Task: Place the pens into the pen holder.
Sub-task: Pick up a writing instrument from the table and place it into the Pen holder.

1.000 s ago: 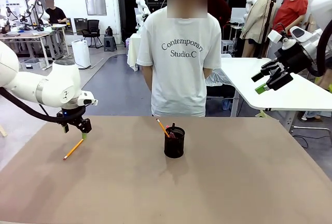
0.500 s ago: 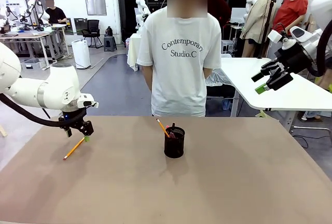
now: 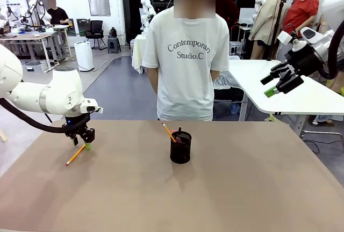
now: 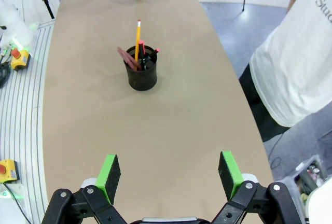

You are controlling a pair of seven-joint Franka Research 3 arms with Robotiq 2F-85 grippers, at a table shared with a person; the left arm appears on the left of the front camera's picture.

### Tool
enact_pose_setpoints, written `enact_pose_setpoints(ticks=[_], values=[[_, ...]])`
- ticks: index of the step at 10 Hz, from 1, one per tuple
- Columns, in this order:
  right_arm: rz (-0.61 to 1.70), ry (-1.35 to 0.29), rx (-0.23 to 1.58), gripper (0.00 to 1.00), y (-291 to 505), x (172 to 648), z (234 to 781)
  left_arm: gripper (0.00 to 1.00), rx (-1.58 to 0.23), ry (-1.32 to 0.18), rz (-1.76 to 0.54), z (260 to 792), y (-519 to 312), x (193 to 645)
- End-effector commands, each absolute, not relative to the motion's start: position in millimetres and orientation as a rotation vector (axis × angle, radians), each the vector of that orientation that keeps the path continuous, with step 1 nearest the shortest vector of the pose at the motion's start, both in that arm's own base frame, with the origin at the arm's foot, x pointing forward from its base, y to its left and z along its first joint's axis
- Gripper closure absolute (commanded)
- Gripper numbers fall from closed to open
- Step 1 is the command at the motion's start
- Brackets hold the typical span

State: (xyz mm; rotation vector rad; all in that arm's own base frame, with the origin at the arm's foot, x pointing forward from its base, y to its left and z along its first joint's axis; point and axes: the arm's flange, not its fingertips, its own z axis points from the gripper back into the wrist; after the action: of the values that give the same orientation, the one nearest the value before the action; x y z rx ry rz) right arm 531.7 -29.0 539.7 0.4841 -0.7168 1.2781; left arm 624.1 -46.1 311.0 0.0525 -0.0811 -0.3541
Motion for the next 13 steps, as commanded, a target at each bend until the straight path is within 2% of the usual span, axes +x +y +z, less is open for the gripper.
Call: enact_pose_setpoints(ticks=[1,3,9,11,13], values=[[1.263,-0.697,0.481,0.00,-27,529,542,0.70,0.040,-0.092,-0.375,311,-44,630],[1.263,-0.697,0.481,0.00,-27,529,542,1.00,0.040,-0.092,-0.373,310,-44,628],[1.263,-0.697,0.481,0.00,-27,529,542,1.00,-0.019,-0.096,-0.377,322,-42,622],[1.263,-0.697,0.481,0.00,-27,529,542,1.00,-0.306,-0.117,-0.440,357,-43,607],[1.263,-0.697,0.481,0.00,-27,529,542,1.00,-0.477,-0.179,-0.484,389,-48,590]])
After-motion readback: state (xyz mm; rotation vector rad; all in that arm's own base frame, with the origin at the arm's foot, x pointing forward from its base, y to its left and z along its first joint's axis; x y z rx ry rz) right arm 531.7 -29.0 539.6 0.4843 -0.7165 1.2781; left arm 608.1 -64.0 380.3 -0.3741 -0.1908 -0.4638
